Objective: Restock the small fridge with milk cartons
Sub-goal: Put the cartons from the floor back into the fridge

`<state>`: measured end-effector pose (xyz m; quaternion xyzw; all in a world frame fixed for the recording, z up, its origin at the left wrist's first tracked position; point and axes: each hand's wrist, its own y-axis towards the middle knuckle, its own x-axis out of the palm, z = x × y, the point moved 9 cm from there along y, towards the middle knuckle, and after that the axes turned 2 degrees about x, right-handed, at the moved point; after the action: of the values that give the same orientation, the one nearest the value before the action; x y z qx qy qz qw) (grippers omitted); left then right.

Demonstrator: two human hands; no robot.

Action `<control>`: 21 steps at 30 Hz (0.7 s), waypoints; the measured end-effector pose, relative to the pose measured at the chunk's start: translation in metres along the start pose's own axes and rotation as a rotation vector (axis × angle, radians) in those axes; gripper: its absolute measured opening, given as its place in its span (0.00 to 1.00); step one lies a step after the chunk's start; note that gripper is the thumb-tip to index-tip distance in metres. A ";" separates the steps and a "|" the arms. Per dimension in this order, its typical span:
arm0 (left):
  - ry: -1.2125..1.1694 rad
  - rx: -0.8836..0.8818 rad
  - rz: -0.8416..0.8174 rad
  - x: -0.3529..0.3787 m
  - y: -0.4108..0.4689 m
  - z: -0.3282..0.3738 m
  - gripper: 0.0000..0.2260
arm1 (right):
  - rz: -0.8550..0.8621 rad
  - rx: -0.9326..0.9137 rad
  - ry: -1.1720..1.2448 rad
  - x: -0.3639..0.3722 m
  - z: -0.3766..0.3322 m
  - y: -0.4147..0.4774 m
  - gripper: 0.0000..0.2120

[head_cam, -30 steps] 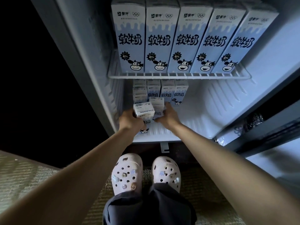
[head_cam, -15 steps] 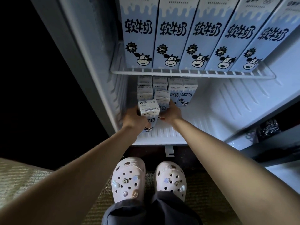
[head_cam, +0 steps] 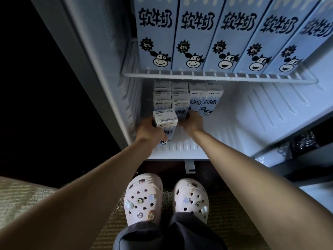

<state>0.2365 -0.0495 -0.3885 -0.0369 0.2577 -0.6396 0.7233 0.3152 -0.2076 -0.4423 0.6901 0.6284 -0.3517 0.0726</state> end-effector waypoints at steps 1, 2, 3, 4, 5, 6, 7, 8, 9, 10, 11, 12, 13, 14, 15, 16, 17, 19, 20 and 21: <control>0.011 0.000 0.009 -0.001 -0.001 0.000 0.22 | -0.005 -0.011 -0.026 0.000 0.001 -0.002 0.13; 0.020 0.001 0.017 -0.002 -0.001 -0.001 0.22 | -0.004 -0.021 -0.028 -0.001 0.002 -0.002 0.14; 0.025 0.001 0.023 -0.003 -0.002 -0.001 0.21 | 0.001 -0.024 -0.030 -0.003 0.003 -0.005 0.10; 0.024 0.000 0.025 -0.003 -0.003 -0.001 0.21 | 0.014 -0.031 -0.019 -0.006 0.004 -0.006 0.06; 0.018 0.001 0.023 -0.002 -0.004 -0.001 0.21 | 0.039 -0.037 -0.008 -0.011 0.005 -0.008 0.09; 0.011 0.007 0.018 0.000 -0.006 -0.001 0.21 | 0.044 -0.033 0.004 -0.015 0.007 -0.012 0.12; 0.012 0.018 0.015 0.001 -0.007 0.001 0.21 | 0.043 -0.042 0.013 -0.019 0.009 -0.015 0.12; 0.019 0.028 0.017 0.003 -0.008 0.003 0.21 | 0.015 -0.063 0.012 -0.021 0.010 -0.019 0.12; 0.031 0.038 0.017 0.005 -0.009 0.005 0.21 | -0.051 -0.094 0.001 -0.020 0.009 -0.025 0.14; 0.039 0.048 0.014 0.008 -0.009 0.008 0.21 | -0.156 -0.131 -0.007 -0.015 0.007 -0.033 0.16; 0.045 0.059 0.005 0.012 -0.010 0.012 0.21 | -0.280 -0.161 -0.016 -0.009 0.007 -0.040 0.20; 0.049 0.069 -0.005 0.018 -0.010 0.016 0.22 | -0.391 -0.181 -0.032 -0.003 0.008 -0.047 0.25; 0.053 0.078 -0.016 0.023 -0.010 0.019 0.22 | -0.458 -0.191 -0.040 -0.001 0.010 -0.052 0.28; 0.055 0.092 -0.029 0.030 -0.011 0.023 0.22 | -0.485 -0.203 -0.038 -0.002 0.010 -0.056 0.28; 0.065 0.112 -0.045 0.037 -0.012 0.028 0.23 | -0.478 -0.217 -0.032 -0.005 0.010 -0.058 0.28; 0.086 0.136 -0.064 0.045 -0.013 0.032 0.23 | -0.454 -0.232 -0.021 -0.010 0.009 -0.058 0.27; 0.119 0.162 -0.082 0.053 -0.013 0.037 0.23 | -0.416 -0.238 -0.016 -0.016 0.010 -0.055 0.26; 0.191 0.218 -0.108 0.065 -0.012 0.045 0.23 | -0.335 -0.240 -0.034 -0.030 0.013 -0.049 0.24; 0.236 0.253 -0.112 0.069 -0.012 0.048 0.22 | -0.314 -0.235 -0.032 -0.035 0.016 -0.046 0.23; 0.294 0.298 -0.109 0.071 -0.011 0.053 0.21 | -0.303 -0.220 -0.020 -0.040 0.020 -0.042 0.22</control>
<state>0.2518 -0.1335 -0.3620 0.1504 0.2606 -0.7073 0.6396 0.2703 -0.2421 -0.4198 0.5718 0.7591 -0.2946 0.1002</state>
